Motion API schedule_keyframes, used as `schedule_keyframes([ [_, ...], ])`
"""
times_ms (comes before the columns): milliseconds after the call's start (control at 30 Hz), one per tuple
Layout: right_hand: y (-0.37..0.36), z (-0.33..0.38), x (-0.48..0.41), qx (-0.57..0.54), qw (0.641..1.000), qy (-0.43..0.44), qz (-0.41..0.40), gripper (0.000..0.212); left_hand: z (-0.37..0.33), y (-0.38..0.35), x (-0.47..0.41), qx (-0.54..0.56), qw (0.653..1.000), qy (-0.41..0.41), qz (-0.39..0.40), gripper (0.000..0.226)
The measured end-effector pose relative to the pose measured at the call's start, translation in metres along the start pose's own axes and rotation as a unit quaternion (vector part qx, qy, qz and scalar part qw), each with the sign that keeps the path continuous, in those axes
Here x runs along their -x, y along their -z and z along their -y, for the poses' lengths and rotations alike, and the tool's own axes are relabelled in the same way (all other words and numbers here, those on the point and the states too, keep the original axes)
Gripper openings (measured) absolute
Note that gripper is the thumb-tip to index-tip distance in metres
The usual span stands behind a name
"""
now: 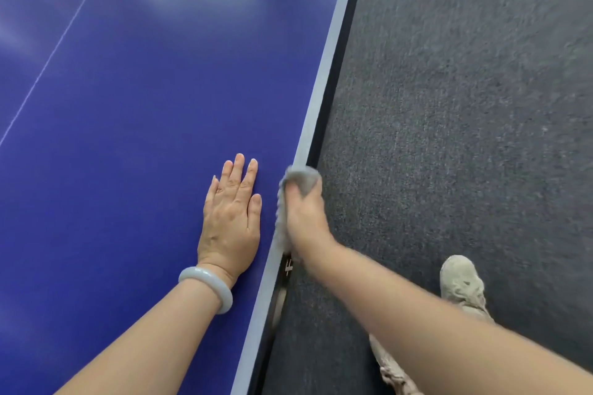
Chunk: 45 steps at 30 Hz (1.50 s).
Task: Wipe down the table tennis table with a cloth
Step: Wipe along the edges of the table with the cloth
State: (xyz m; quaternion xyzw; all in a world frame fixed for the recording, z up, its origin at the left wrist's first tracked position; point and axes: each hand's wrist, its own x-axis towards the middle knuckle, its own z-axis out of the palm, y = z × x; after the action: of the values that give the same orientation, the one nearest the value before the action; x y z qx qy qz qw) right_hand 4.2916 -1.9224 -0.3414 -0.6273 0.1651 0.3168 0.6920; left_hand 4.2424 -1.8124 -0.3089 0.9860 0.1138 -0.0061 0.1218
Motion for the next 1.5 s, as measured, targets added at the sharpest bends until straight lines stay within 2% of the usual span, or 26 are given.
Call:
schedule_keyframes([
  [100, 0.003, 0.041, -0.046, -0.017, 0.998, 0.015, -0.051, 0.069, 0.0, -0.001, -0.001, 0.0, 1.0, 0.0, -0.009, 0.056],
  [233, -0.014, 0.005, -0.008, -0.028, 0.991, 0.069, -0.109, 0.063, 0.001, -0.002, 0.0, 0.0, 1.0, 0.007, -0.017, 0.055],
  [367, -0.023, -0.063, 0.088, -0.026, 0.998, 0.053, -0.028, 0.079, 0.0, -0.001, -0.001, 0.0, 1.0, 0.007, -0.021, 0.051],
  [467, -0.014, -0.065, 0.088, 0.018, 0.998, 0.045, 0.029, 0.073, -0.001, 0.0, -0.002, 0.006, 1.0, 0.012, -0.022, 0.051],
  [633, -0.008, -0.001, 0.002, -0.007, 0.998, 0.05, -0.04, 0.071, 0.0, 0.001, -0.001, 0.004, 1.0, 0.012, -0.023, 0.051],
  [700, -0.008, 0.004, -0.004, 0.003, 0.995, 0.071, -0.065, 0.068, 0.0, 0.001, -0.001, 0.007, 1.0, 0.012, -0.024, 0.051],
  [767, -0.01, -0.014, 0.017, 0.0, 0.994, 0.095, -0.057, 0.067, -0.001, 0.001, -0.002, 0.006, 1.0, 0.013, -0.024, 0.051],
  [933, -0.018, -0.096, 0.138, 0.013, 0.998, 0.055, 0.036, 0.073, 0.0, 0.002, -0.002, 0.02, 0.999, 0.007, -0.028, 0.05],
  [1067, -0.011, -0.095, 0.129, 0.04, 0.994, 0.018, 0.099, 0.072, 0.001, 0.0, -0.001, 0.021, 0.999, 0.0, -0.025, 0.05],
  [1200, -0.008, -0.059, 0.066, -0.015, 0.998, 0.062, 0.025, 0.062, 0.003, -0.001, -0.002, 0.024, 0.999, -0.004, -0.036, 0.05],
  [1300, -0.013, -0.053, 0.052, -0.013, 0.996, 0.086, -0.025, 0.07, 0.002, -0.001, -0.001, 0.023, 0.999, -0.01, -0.042, 0.049],
  [1400, -0.012, -0.058, 0.051, 0.007, 0.995, 0.094, -0.02, 0.074, 0.001, 0.0, 0.001, 0.046, 0.998, -0.006, -0.045, 0.048],
  [1500, -0.008, -0.054, 0.05, 0.027, 0.995, 0.095, -0.006, 0.075, -0.001, 0.008, 0.009, 0.13, 0.99, 0.021, -0.042, 0.045],
])
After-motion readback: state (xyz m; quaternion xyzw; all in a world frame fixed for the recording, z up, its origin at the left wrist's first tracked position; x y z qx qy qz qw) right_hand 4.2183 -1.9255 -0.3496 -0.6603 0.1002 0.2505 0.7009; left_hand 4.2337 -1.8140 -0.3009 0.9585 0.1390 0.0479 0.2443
